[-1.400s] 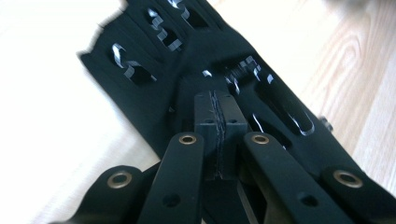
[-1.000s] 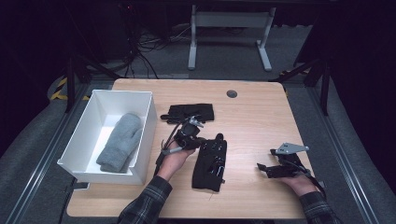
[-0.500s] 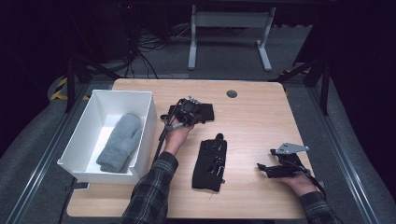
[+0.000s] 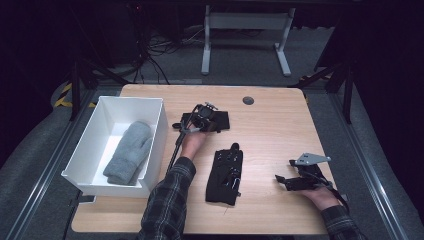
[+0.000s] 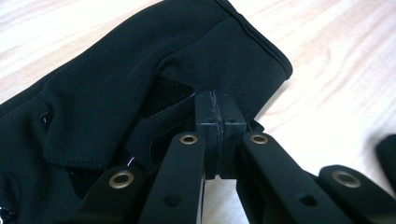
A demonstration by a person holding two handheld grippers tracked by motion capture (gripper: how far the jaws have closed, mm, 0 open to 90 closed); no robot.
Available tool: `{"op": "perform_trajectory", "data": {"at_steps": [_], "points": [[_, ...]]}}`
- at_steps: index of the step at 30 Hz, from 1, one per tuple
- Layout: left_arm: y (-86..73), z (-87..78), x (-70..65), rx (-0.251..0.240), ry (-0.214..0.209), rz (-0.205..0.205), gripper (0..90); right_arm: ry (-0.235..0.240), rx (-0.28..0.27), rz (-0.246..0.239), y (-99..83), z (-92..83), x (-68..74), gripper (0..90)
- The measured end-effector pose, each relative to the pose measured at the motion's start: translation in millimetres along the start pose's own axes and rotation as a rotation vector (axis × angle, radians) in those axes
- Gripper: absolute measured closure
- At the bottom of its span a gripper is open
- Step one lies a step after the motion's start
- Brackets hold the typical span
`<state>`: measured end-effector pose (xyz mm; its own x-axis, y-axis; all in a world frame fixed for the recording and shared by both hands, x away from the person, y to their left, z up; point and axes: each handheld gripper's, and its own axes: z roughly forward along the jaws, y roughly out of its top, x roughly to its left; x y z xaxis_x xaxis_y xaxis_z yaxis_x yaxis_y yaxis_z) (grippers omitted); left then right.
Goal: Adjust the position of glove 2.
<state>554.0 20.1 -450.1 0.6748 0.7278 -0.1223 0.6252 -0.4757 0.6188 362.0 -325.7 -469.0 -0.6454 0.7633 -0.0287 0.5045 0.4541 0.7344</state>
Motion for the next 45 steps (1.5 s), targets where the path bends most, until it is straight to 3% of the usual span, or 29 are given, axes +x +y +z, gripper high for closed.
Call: {"op": "perform_trajectory", "data": {"at_steps": [7, 21, 27, 32, 34, 39, 41, 45], "points": [[-0.2, 2.6, -16.3, 0.006, -0.047, 0.039, 90.0, 0.0, 0.0, -0.001, 0.0, 0.0, 0.0, 14.7], [12.1, 19.7, -71.2, 0.029, -0.149, 0.16, 90.0, 0.004, 0.018, -0.006, 2.5, -0.3, 0.0, 17.1], [11.3, 22.7, -85.7, 0.031, -0.207, 0.172, 90.0, -0.001, 0.022, -0.055, 10.4, -3.8, 4.1, 30.0], [7.8, 21.7, -99.6, 0.042, -0.253, 0.208, 90.0, -0.003, -0.023, -0.083, 29.4, -5.0, 5.5, 54.2], [7.5, 19.6, -102.0, 0.039, -0.249, 0.22, 90.0, 0.01, -0.037, -0.081, 37.3, -2.5, 4.8, 63.8], [5.7, 0.3, -95.2, -0.011, -0.25, 0.19, 89.8, 0.017, -0.051, -0.083, 57.7, 10.5, -3.2, 87.5], [4.4, -3.0, -93.9, -0.015, -0.247, 0.192, 89.9, 0.021, -0.058, -0.078, 63.3, 15.6, -6.9, 89.4], [-8.9, -21.8, -84.9, -0.037, -0.252, 0.161, 89.8, 0.028, -0.059, -0.071, 75.0, 30.3, -14.3, 89.7]]}}
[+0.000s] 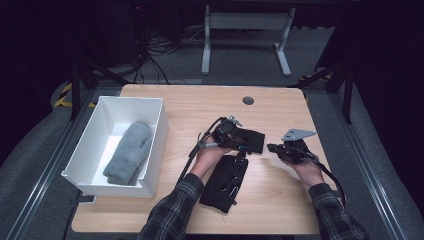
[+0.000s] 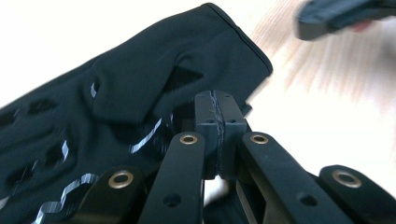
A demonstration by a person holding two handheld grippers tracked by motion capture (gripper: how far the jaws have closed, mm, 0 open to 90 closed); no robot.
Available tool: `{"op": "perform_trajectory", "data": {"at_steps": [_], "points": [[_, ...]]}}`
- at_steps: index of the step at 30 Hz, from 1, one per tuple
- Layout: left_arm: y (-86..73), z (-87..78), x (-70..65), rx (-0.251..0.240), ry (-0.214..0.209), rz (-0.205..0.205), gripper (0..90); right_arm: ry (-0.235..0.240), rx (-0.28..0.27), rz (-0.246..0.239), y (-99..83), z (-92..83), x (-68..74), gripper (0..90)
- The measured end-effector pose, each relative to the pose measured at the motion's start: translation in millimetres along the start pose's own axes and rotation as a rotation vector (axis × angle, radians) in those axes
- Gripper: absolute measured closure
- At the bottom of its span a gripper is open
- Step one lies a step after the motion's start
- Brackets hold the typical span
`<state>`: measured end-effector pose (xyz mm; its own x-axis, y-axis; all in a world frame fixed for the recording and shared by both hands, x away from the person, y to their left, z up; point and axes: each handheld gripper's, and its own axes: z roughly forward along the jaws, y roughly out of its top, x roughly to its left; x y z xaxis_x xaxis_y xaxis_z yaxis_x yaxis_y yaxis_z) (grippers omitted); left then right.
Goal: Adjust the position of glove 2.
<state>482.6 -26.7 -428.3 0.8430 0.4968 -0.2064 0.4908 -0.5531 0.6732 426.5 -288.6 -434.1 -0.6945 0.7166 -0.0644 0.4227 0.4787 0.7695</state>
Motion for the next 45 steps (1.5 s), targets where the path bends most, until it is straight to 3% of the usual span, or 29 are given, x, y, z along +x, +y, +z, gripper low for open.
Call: {"op": "perform_trajectory", "data": {"at_steps": [4, 8, 12, 16, 18, 28, 40, 45], "points": [[-16.2, -14.9, -2.5, -0.025, -0.013, -0.019, 89.9, 0.013, -0.002, -0.007, 7.3, 11.5, -1.7, 89.7], [-34.7, -24.7, -11.1, -0.014, -0.013, -0.011, 89.9, 0.014, 0.017, -0.031, 11.0, 23.6, 0.6, 89.7], [-51.8, -22.7, -20.6, 0.001, -0.01, -0.007, 89.9, 0.004, 0.038, -0.056, 13.5, 34.8, 3.2, 89.7], [-58.5, -15.2, -26.8, 0.041, -0.003, 0.01, 89.9, -0.005, 0.071, -0.063, 11.8, 43.5, 2.4, 89.7], [-59.4, -12.1, -28.4, 0.039, 0.007, 0.019, 90.0, -0.008, 0.085, -0.069, 9.3, 45.4, 3.0, 89.8], [-64.8, -18.4, -19.7, 0.034, 0.032, -0.006, 90.0, -0.015, 0.106, -0.073, -1.7, 30.1, 4.0, 89.9], [-71.9, -32.0, 5.6, 0.012, 0.121, -0.072, 90.0, 0.02, 0.133, -0.066, -21.5, 1.5, 16.4, 89.8], [-73.4, -36.3, 13.4, 0.01, 0.148, -0.077, 90.0, 0.041, 0.141, -0.053, -27.9, -7.6, 22.2, 89.8]]}}
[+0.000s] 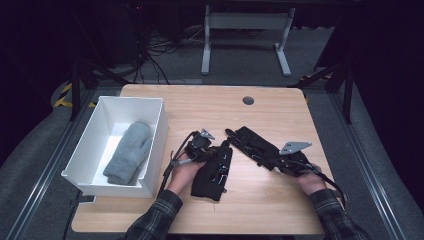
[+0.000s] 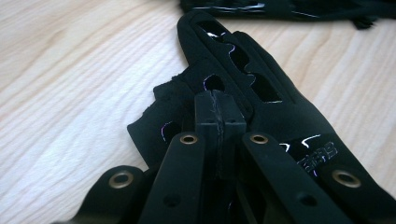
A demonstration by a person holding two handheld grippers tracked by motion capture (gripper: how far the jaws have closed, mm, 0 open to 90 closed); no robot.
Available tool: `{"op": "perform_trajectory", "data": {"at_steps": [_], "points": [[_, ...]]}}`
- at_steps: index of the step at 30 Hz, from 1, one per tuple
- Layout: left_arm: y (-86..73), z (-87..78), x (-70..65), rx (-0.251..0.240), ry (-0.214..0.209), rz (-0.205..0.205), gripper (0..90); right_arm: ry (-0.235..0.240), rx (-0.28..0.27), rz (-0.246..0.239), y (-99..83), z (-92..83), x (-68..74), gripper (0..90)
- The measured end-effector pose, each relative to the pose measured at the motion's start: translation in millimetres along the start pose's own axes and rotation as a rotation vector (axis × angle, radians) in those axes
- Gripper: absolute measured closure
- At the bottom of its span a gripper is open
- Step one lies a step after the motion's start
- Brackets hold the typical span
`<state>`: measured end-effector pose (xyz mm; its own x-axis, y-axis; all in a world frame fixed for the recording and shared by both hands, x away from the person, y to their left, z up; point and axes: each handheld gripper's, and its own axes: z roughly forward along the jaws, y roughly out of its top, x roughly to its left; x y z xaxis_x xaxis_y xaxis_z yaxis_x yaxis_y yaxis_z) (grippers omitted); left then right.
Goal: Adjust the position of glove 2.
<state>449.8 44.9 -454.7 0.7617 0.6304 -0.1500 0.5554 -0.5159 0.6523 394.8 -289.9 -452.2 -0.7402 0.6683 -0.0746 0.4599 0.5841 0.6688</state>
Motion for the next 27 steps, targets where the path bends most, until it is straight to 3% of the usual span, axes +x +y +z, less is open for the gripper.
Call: {"op": "perform_trajectory", "data": {"at_steps": [3, 7, 15, 19, 22, 27], "points": [[-0.7, -4.6, 0.4, -0.013, 0.008, -0.016, 90.0, 0.007, 0.002, -0.001, -4.0, -4.4, 5.3, 89.8], [-3.0, -22.4, -8.3, -0.041, 0.007, -0.008, 89.9, 0.022, 0.008, -0.011, -8.3, -9.6, 13.0, 89.8], [-33.5, -46.6, -33.2, -0.023, -0.023, 0.027, 89.9, 0.064, 0.011, -0.033, -15.8, -17.9, 29.5, 89.8], [-47.5, -50.5, -41.8, -0.007, -0.042, 0.023, 89.9, 0.082, 0.012, -0.047, -17.7, -20.4, 37.5, 89.8], [-55.2, -47.2, -46.2, 0.033, -0.04, 0.039, 89.9, 0.1, 0.013, -0.057, -18.3, -21.3, 42.9, 89.8], [-54.1, -40.5, -48.6, 0.047, -0.055, 0.043, 89.9, 0.137, 0.004, -0.062, -18.0, -20.1, 47.4, 89.8]]}}
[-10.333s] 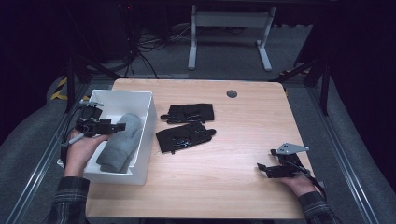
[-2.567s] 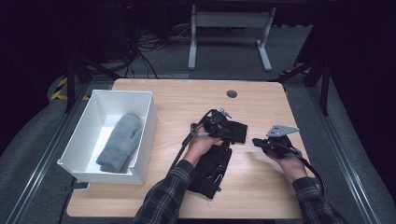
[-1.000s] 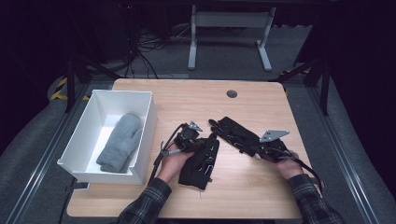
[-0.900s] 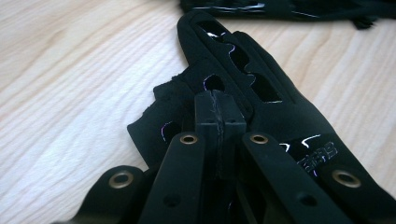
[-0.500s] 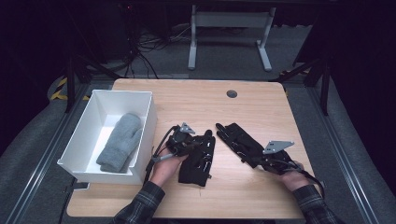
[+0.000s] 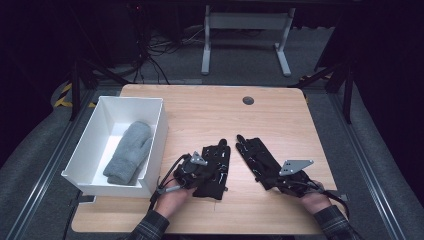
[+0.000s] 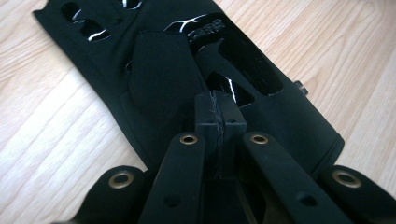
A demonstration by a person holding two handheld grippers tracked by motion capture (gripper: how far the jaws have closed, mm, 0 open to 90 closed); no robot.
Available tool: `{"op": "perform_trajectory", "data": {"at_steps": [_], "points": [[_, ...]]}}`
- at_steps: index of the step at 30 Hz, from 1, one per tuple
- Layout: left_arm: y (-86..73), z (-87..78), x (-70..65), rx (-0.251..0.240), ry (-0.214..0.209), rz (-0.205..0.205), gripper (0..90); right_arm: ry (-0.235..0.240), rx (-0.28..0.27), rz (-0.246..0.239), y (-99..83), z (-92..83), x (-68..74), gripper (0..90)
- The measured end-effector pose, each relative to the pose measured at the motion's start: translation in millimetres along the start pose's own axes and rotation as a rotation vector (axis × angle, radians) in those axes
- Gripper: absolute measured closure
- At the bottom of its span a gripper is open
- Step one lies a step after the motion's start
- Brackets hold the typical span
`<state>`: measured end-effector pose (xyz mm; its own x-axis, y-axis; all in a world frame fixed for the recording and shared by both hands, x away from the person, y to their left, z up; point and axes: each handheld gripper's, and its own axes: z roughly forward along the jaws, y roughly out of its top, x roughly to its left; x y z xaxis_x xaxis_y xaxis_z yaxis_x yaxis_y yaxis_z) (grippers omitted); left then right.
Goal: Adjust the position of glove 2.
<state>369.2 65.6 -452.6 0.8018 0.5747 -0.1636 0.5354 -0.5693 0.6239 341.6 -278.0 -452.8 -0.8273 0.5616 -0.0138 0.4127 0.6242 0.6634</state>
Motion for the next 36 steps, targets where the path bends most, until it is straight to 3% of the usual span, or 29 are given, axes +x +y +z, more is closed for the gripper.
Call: {"op": "perform_trajectory", "data": {"at_steps": [8, 14, 16, 19, 22, 26, 30, 36], "points": [[13.1, 14.6, -8.7, 0.013, -0.009, 0.06, 90.0, 0.049, -0.008, -0.022, 4.9, 6.0, 7.5, 89.8], [17.9, 19.8, -13.8, 0.005, -0.038, 0.068, 90.0, 0.077, -0.023, -0.039, 10.2, 10.9, 12.2, 89.8], [17.7, 17.5, -13.5, -0.001, -0.039, 0.067, 89.9, 0.064, -0.04, -0.029, 11.3, 6.4, 8.4, 89.7], [17.6, 10.9, -11.2, -0.033, -0.03, 0.054, 89.9, 0.005, -0.086, -0.008, 14.8, -1.7, -4.7, 89.7], [17.1, 3.9, -4.2, -0.063, -0.01, 0.023, 89.8, -0.05, -0.087, 0.005, 17.9, -0.4, -19.7, 89.7], [16.1, 4.0, 7.3, -0.063, 0.02, -0.014, 89.9, -0.091, -0.072, 0.015, 18.9, 7.2, -34.6, 89.7], [16.1, 14.8, 12.5, -0.006, 0.031, 0.0, 89.9, -0.083, -0.032, 0.02, 15.8, 16.7, -41.4, 89.8], [23.7, 20.2, 12.0, 0.015, 0.012, 0.043, 90.0, -0.059, -0.037, 0.017, 16.0, 18.1, -38.1, 89.8]]}}
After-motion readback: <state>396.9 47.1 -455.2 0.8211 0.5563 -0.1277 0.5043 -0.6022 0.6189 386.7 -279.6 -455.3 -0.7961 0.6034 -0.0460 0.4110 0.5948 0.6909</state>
